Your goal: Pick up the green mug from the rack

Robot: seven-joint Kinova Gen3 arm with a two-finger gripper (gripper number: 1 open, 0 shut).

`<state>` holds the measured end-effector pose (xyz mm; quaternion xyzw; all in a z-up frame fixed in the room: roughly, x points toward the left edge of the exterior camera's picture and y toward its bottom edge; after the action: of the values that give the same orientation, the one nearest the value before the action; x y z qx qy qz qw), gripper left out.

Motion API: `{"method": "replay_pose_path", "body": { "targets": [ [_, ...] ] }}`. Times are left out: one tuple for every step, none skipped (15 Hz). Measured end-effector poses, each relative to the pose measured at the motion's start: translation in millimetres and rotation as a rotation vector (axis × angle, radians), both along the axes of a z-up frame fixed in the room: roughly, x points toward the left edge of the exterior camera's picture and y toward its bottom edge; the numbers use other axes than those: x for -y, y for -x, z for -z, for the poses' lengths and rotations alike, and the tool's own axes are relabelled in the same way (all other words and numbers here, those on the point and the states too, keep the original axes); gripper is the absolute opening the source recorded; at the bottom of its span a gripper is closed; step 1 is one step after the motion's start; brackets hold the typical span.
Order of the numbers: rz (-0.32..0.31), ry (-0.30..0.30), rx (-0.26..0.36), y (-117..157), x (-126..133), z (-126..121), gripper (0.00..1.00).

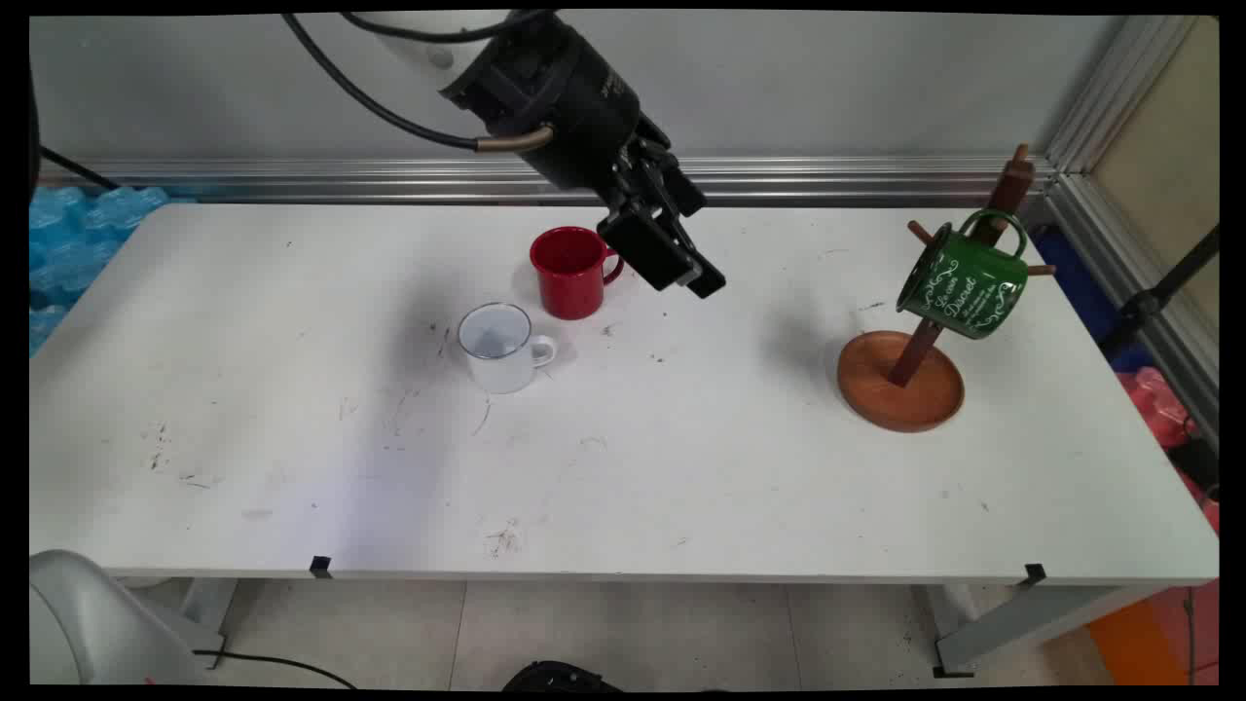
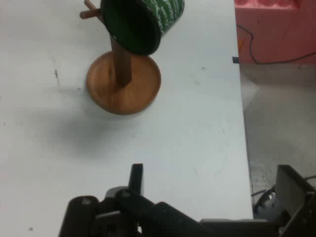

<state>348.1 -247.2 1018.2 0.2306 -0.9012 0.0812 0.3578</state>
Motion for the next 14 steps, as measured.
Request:
{"method": "replay_pose_path", "body": {
  "targets": [
    [0.000,0.003,-0.003,-1,2,0,1.00],
    [-0.001,0.009,-0.009,-3,7,1,1.00],
    [0.000,0.013,-0.013,-4,10,1,1.00],
    [0.003,0.020,-0.018,-6,16,3,1.00],
    [0.009,0.026,-0.024,-7,24,5,1.00],
    [0.016,0.031,-0.031,-8,33,7,1.00],
    [0.023,0.032,-0.038,-8,42,10,1.00],
    [0.029,0.033,-0.043,-8,47,11,1.00],
    [0.039,0.032,-0.049,-9,56,14,1.00],
    [0.053,0.028,-0.056,-9,65,18,1.00],
    [0.069,0.023,-0.062,-8,75,21,1.00],
    [0.084,0.018,-0.068,-7,82,25,1.00],
    [0.103,0.009,-0.077,-6,91,29,1.00],
    [0.123,-0.001,-0.087,-3,99,33,1.00]
  ]
}}
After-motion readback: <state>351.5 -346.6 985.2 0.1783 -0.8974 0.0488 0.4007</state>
